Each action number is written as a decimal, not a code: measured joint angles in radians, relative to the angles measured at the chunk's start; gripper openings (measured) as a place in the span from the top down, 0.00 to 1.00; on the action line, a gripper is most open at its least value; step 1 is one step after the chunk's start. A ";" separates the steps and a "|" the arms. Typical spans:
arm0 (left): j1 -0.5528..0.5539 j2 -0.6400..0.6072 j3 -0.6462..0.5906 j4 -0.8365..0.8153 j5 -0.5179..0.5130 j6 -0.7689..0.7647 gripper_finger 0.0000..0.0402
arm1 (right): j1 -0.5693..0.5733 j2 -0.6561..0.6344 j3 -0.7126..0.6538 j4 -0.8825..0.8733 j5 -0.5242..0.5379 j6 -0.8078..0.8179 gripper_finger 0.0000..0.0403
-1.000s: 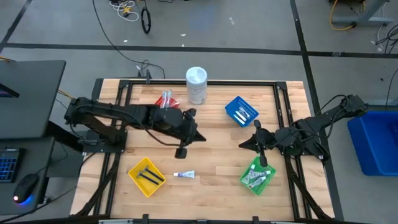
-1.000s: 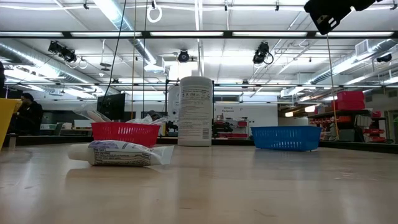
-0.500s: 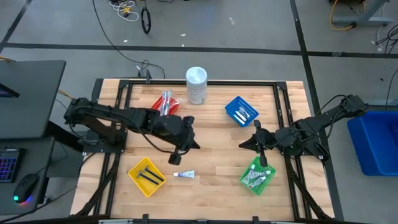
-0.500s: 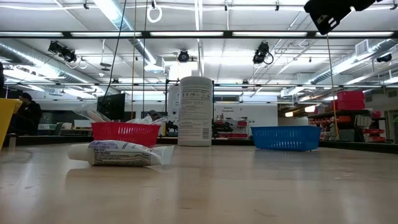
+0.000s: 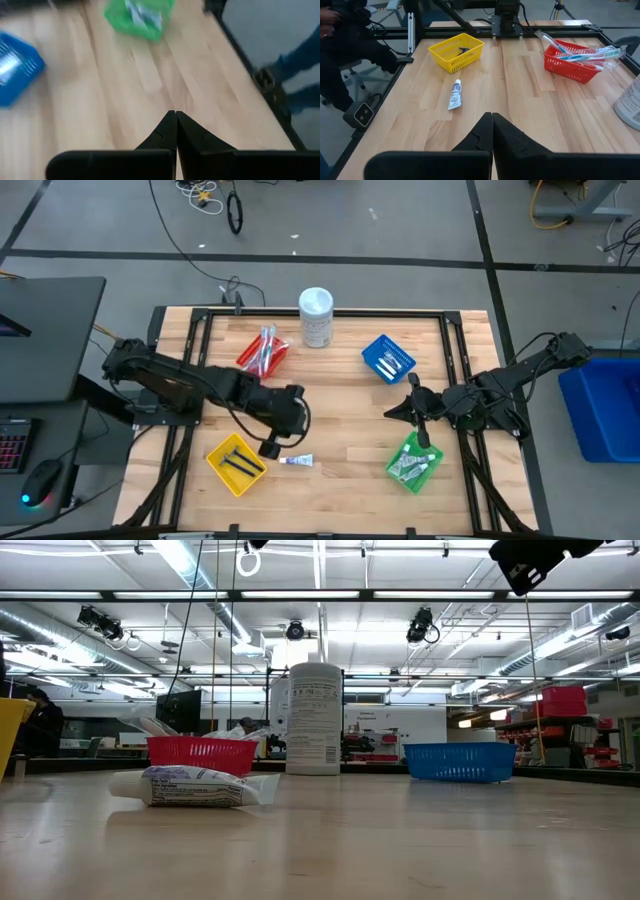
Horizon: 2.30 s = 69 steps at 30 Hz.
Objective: Pick & Place Travel size toiletries
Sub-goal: Put the white toothpaste into the green basket
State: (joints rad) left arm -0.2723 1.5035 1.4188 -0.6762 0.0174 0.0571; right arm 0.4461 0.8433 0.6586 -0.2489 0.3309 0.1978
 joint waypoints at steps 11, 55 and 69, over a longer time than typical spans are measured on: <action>-0.062 -0.003 -0.173 0.072 -0.007 -0.104 1.00 | 0.000 0.000 0.000 0.000 0.000 0.000 0.99; -0.195 0.232 -0.250 0.087 -0.041 -0.410 1.00 | -0.002 0.000 0.000 -0.121 0.016 0.048 0.99; -0.191 0.282 -0.250 0.092 -0.063 -0.434 0.94 | -0.002 0.000 0.000 -0.145 0.016 0.037 0.99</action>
State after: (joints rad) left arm -0.4629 1.7854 1.1690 -0.5845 -0.0459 -0.3767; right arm 0.4446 0.8429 0.6586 -0.3935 0.3466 0.2352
